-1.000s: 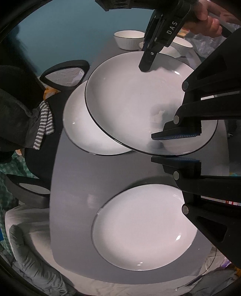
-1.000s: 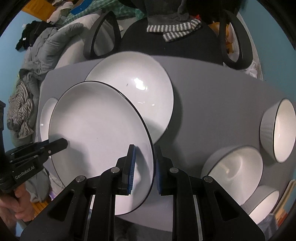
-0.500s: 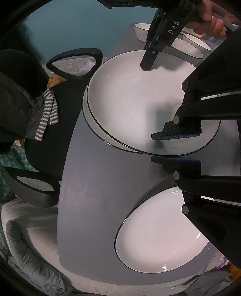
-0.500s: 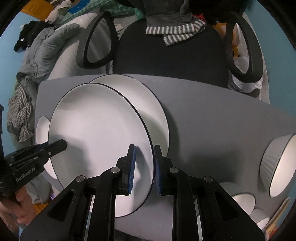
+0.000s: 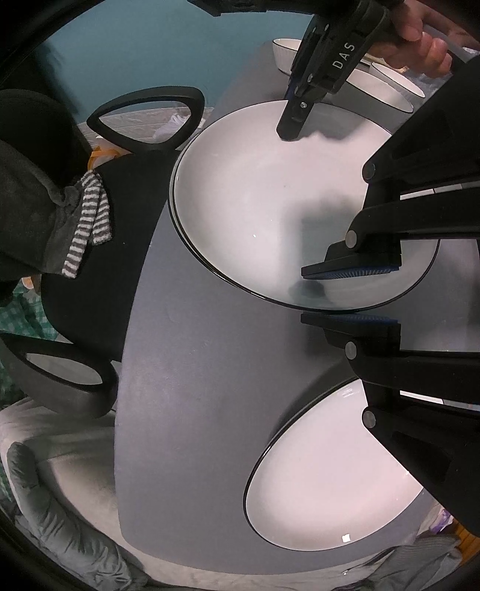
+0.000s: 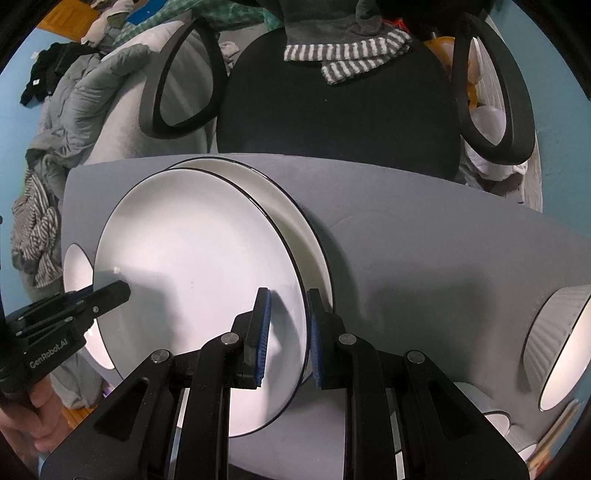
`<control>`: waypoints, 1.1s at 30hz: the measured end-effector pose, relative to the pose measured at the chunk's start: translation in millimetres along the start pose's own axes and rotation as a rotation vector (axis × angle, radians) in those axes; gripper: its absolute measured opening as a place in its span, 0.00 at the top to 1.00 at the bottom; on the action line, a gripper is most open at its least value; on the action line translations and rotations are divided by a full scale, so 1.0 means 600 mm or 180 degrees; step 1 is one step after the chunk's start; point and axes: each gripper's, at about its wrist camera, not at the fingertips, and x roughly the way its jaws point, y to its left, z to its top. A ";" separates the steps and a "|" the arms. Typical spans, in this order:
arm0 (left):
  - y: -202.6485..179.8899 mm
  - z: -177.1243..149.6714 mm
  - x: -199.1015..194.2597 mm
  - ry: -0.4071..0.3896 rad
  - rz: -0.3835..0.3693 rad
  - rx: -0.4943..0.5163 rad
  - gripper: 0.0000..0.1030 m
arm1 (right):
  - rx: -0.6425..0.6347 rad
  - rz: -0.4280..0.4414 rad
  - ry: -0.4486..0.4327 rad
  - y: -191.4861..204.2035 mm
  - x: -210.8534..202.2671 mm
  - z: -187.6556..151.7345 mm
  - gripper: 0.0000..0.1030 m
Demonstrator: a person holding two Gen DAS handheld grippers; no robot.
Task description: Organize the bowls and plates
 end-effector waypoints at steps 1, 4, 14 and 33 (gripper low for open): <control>0.000 -0.001 0.001 0.0008 0.0006 0.0009 0.85 | -0.0012 -0.0024 0.0003 0.001 0.000 0.001 0.81; 0.000 -0.002 0.005 0.0032 0.0017 0.0032 0.85 | -0.0011 -0.0067 0.0012 0.003 0.001 0.001 0.81; -0.002 0.000 0.011 0.0053 0.0004 0.0135 0.85 | 0.0126 -0.0051 0.0084 -0.001 0.000 0.009 0.78; -0.005 -0.020 0.010 0.0049 0.0046 0.0166 0.85 | 0.0192 -0.0113 0.0340 0.002 -0.009 0.016 0.65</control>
